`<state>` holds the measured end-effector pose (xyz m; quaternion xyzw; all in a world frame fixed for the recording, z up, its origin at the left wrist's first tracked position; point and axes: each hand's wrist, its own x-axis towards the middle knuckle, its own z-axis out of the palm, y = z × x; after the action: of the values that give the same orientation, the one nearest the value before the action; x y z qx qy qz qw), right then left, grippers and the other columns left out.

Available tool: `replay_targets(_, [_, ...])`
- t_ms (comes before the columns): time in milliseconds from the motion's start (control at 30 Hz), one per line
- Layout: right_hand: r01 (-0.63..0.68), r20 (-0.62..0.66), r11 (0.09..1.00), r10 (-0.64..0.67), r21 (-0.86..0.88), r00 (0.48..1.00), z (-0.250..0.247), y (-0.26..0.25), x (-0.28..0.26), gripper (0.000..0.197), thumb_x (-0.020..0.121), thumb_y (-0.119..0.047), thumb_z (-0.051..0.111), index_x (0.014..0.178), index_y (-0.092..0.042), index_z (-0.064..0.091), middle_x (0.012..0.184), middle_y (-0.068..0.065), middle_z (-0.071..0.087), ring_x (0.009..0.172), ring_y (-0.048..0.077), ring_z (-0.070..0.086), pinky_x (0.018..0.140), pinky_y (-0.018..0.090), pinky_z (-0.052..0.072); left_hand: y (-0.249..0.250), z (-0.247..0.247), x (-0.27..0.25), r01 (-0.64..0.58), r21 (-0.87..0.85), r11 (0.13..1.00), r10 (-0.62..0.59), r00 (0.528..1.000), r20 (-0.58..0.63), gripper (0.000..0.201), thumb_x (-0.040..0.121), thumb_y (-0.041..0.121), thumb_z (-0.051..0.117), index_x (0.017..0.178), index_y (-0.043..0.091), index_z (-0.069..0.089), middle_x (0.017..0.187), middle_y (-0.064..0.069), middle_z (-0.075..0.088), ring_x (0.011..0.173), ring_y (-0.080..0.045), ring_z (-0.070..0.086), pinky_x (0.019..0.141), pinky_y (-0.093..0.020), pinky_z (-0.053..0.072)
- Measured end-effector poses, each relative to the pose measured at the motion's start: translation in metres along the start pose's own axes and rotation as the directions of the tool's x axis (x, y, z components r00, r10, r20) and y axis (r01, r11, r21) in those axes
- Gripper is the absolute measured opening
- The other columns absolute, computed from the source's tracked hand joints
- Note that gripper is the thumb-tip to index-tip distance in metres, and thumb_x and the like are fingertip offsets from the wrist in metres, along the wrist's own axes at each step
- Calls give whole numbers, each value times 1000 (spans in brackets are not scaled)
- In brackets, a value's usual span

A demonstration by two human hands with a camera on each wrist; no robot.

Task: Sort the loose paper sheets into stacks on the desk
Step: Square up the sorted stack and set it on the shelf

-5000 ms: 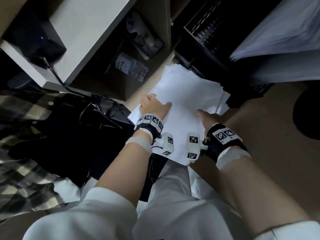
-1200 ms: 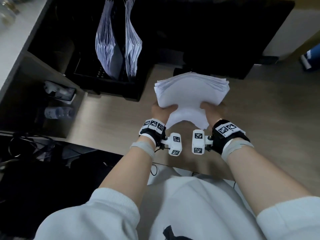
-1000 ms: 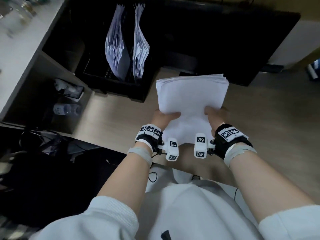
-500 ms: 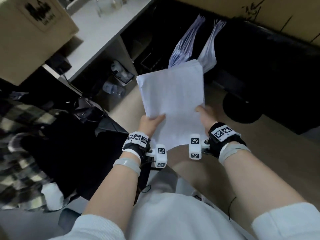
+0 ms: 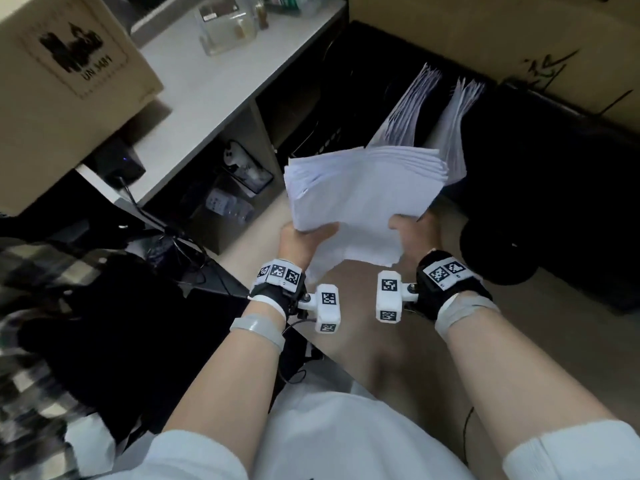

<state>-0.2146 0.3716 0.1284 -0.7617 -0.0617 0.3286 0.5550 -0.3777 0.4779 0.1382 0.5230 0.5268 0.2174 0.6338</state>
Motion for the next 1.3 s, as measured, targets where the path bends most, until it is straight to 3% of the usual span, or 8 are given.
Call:
replay_targets(167, [37,-104,993,-26,110,994,-1,0,5,21,74,7,63,70,-15,62,72,-5,64,61,8,60,57,17,48,0,12,7,-45,-34,998,41,995,-93,18,74,-1,82,77,10,68,77,1,68,62,-7,63,60,-22,53])
replay_targets(367, [-212,10,958,218,-196,976,-4,69,6,10,82,-2,65,80,-12,65,83,7,66,67,16,59,67,28,47,-55,5,5,208,149,967,-210,978,-5,58,84,12,78,135,6,50,119,2,55,100,-11,49,79,-19,38])
replay_targets(433, [-247,18,936,260,-252,965,-3,78,7,18,86,1,63,102,-6,69,101,17,69,89,24,66,78,30,50,-57,7,6,217,206,954,-222,975,2,54,83,12,78,131,3,55,116,0,57,103,-13,54,79,-22,42])
replay_targets(600, [-208,-64,978,206,-15,976,-3,62,0,29,68,-5,74,95,2,69,82,5,68,70,21,61,59,28,49,-49,3,14,111,213,971,-122,992,42,31,68,16,83,95,7,73,97,-14,74,89,-31,70,78,-43,59])
replay_targets(800, [-254,62,967,251,39,966,10,47,7,17,57,-5,71,72,-11,66,74,2,65,73,26,62,66,37,50,-65,-27,14,226,223,948,-266,949,169,60,66,47,87,116,20,69,109,-1,74,103,-22,69,96,-45,54])
replay_targets(933, [-147,143,989,148,-16,979,45,17,13,9,72,-5,70,72,-12,66,70,2,65,63,20,59,60,26,47,-56,-43,17,151,213,965,-153,988,-9,30,86,28,77,103,3,70,96,-8,72,93,-24,67,86,-37,54])
replay_targets(1133, [46,366,999,-46,9,930,93,-35,35,57,88,-7,61,143,-12,47,146,7,48,133,16,46,108,30,38,-22,-71,53,-56,365,929,183,928,-324,35,97,30,62,87,-3,67,90,-28,68,81,-41,62,73,-42,48])
replay_targets(1300, [42,391,999,-51,30,919,108,-63,64,64,95,-20,55,154,-25,28,157,0,32,141,11,34,106,27,33,25,-62,90,-123,338,933,244,906,-345,33,99,30,56,91,-1,66,85,-25,64,73,-36,44,65,-29,32])
